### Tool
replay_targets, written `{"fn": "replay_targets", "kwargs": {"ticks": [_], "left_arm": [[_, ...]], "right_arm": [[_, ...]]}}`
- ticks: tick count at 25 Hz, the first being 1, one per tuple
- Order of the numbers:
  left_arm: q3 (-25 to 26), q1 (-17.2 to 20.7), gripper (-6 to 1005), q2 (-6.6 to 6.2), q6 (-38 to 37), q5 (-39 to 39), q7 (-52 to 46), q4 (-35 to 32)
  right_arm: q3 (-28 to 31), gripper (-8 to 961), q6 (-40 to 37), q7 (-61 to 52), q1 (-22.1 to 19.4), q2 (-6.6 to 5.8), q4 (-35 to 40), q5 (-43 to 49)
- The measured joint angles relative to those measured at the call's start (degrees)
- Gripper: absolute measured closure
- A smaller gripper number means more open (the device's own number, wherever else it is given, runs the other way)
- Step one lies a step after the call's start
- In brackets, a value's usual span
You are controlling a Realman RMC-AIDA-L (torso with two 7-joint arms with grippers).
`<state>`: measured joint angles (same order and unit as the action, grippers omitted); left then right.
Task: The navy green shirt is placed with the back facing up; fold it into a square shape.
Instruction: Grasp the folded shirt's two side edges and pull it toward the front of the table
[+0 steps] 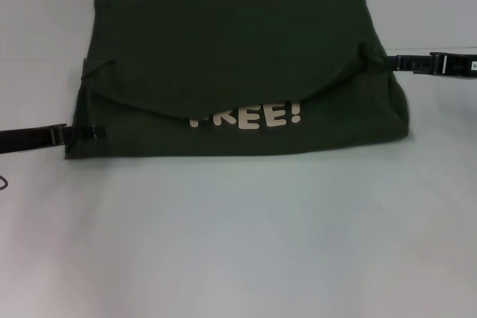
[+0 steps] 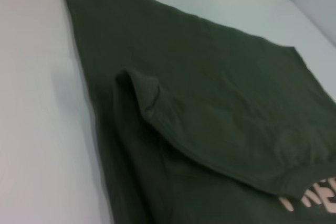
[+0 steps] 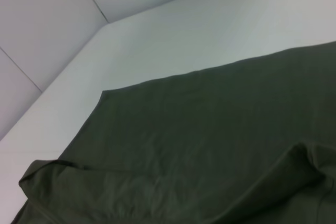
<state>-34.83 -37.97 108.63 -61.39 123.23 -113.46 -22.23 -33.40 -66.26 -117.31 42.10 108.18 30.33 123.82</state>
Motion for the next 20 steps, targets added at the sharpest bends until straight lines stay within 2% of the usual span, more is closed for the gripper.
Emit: {"fn": "replay_targets", "kwargs": {"ticks": [5, 16, 20], "left_arm": [[-2.4, -0.3, 106, 0.78, 2.8, 0.0, 0.5, -0.1], [-2.7, -0.3, 107, 1.11, 5.9, 0.0, 1.0, 0.1], [-2.7, -0.2, 108, 1.68, 6.3, 0.0, 1.5, 0.2]], "right_arm": [[0.0, 48, 0.0, 0.0, -0.2, 0.14, 0.0, 0.3], [0.0, 47, 0.0, 0.1, -0.4, 0.44, 0.0, 0.3], [-0.1, 47, 0.0, 0.1, -0.4, 0.56, 0.0, 0.3]]}}
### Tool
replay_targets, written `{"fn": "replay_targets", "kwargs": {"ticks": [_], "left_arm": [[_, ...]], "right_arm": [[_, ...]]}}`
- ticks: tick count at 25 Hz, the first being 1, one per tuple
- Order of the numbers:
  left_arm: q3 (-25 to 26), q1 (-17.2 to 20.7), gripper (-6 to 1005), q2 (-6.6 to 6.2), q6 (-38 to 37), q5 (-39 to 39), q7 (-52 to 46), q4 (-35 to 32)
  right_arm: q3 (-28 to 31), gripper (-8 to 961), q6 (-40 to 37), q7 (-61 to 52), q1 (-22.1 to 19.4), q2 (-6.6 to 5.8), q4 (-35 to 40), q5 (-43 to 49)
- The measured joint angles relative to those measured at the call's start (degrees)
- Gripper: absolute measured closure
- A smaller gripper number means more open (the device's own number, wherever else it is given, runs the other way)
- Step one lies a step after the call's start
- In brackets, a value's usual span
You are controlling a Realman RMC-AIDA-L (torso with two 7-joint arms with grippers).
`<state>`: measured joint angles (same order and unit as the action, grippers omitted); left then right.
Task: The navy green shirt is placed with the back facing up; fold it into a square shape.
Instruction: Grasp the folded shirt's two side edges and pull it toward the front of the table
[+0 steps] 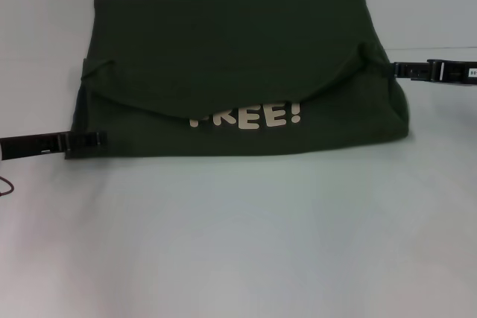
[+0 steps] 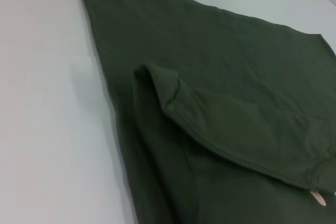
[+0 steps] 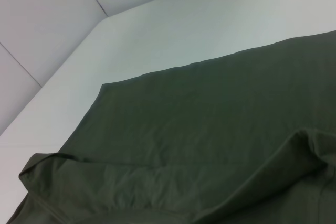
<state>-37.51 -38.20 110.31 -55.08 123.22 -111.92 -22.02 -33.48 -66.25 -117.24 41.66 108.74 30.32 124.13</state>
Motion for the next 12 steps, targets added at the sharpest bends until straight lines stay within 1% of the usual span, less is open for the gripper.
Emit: {"fn": "replay_targets", "kwargs": {"ticks": [4, 12], "left_arm": [[0.0, 0.0, 112, 0.37, 0.9, 0.0, 0.6, 0.7], [-0.1, -0.1, 126, 0.38, 1.9, 0.0, 1.3, 1.6]], "right_arm": [[-0.2, 47, 0.0, 0.0, 0.0, 0.04, 0.0, 0.0], [-0.9, 48, 0.0, 0.0, 0.0, 0.17, 0.0, 0.0]]}}
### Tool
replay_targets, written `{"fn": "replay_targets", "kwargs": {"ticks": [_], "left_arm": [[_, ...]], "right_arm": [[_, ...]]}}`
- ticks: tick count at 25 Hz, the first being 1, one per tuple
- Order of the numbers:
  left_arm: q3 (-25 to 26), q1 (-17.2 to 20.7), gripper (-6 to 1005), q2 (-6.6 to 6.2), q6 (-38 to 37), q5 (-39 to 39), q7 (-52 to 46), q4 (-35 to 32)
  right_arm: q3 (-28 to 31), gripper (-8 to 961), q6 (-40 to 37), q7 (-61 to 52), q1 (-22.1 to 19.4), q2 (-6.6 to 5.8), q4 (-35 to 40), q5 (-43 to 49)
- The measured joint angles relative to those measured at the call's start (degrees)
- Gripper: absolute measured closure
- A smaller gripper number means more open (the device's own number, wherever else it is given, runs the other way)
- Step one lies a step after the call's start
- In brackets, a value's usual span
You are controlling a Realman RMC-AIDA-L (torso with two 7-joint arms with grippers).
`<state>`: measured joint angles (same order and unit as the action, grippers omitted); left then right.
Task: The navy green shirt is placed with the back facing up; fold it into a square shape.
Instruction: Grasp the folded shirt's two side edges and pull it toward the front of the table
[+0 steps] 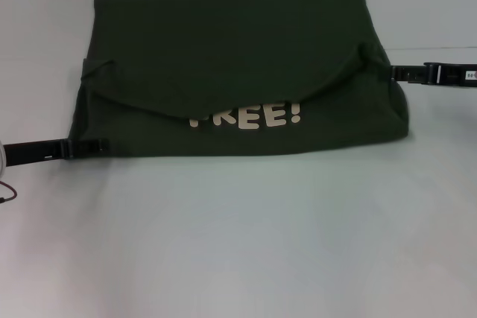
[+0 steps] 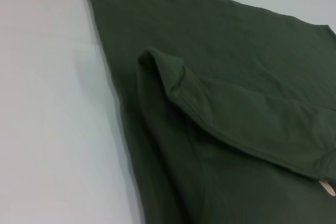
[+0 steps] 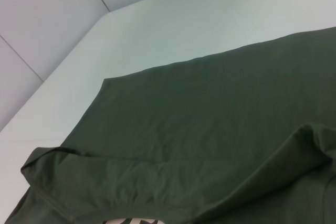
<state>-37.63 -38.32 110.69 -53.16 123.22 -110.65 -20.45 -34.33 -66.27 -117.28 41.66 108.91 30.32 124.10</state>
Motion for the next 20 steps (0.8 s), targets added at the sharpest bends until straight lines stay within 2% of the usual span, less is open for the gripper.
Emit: {"fn": "replay_targets", "kwargs": {"ticks": [15, 20], "left_arm": [[-1.5, 0.3, 153, -0.05, -0.4, 0.0, 0.0, 0.0], [-1.6, 0.5, 374, 0.00, -0.3, 0.0, 0.0, 0.0]], "right_arm": [[-0.4, 47, 0.1, -0.4, 0.0, 0.00, -0.2, 0.0], [-0.4, 48, 0.1, -0.1, -0.1, -0.03, -0.6, 0.0]]}}
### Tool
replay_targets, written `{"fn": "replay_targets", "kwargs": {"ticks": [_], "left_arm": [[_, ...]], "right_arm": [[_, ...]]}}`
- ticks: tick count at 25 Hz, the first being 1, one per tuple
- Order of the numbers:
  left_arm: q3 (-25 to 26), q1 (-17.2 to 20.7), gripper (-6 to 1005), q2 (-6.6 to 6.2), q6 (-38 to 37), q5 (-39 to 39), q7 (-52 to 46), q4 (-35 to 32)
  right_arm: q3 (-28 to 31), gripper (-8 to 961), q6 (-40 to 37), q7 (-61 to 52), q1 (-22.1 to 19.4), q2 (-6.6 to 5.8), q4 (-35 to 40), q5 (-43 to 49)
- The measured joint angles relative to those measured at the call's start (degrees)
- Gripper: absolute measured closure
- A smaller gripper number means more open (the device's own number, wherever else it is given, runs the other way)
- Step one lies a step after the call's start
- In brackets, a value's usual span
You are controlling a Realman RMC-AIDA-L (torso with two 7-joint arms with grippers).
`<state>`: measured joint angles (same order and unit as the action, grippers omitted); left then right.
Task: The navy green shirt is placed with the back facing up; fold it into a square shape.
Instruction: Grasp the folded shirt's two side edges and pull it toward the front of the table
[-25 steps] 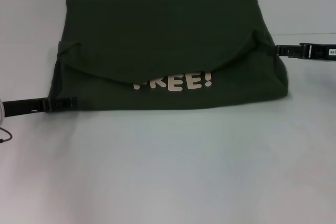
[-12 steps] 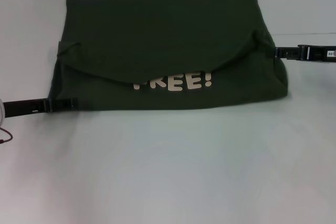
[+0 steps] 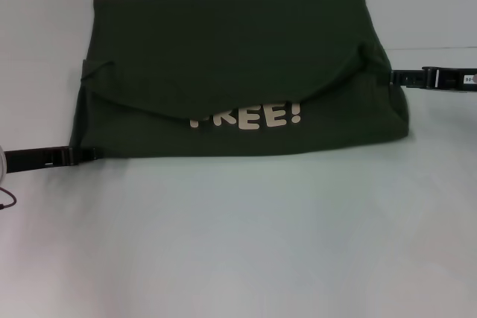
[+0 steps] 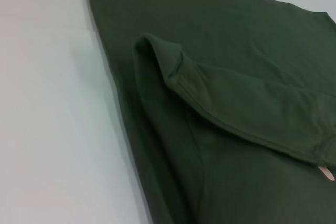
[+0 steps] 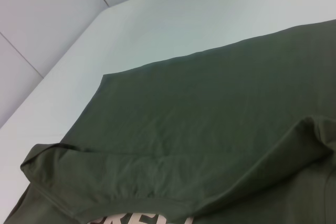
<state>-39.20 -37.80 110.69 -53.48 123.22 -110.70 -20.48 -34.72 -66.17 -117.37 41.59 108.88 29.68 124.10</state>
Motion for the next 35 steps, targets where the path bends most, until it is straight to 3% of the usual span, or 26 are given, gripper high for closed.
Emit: {"fn": "replay_targets", "kwargs": {"ticks": [5, 16, 22, 24, 30, 35], "left_arm": [[0.0, 0.0, 488, 0.03, 0.0, 0.0, 0.0, -0.1], [-0.3, 0.0, 619, 0.04, 0.1, 0.0, 0.1, -0.5], [-1.4, -0.4, 614, -0.28, 0.5, 0.1, -0.3, -0.3], [-1.6, -0.6, 765, -0.45, 0.5, 0.1, -0.5, -0.3], [-2.2, -0.6, 957, -0.57, 0.1, 0.1, -0.8, -0.2], [-2.2, -0.6, 977, -0.72, 0.0, 0.1, -0.8, -0.4]], "right_arm": [[0.0, 49, 0.0, 0.1, 0.0, 0.00, 0.0, 0.0], [0.0, 52, 0.3, 0.1, 0.0, 0.00, 0.0, 0.0], [0.0, 53, 0.3, 0.1, 0.1, 0.08, -0.1, 0.0], [0.0, 54, 0.3, 0.0, 0.1, 0.09, -0.2, 0.0], [0.0, 54, 0.3, -0.2, 0.1, 0.09, -0.2, 0.0], [0.0, 54, 0.2, -0.3, 0.1, 0.09, -0.2, 0.0]]}}
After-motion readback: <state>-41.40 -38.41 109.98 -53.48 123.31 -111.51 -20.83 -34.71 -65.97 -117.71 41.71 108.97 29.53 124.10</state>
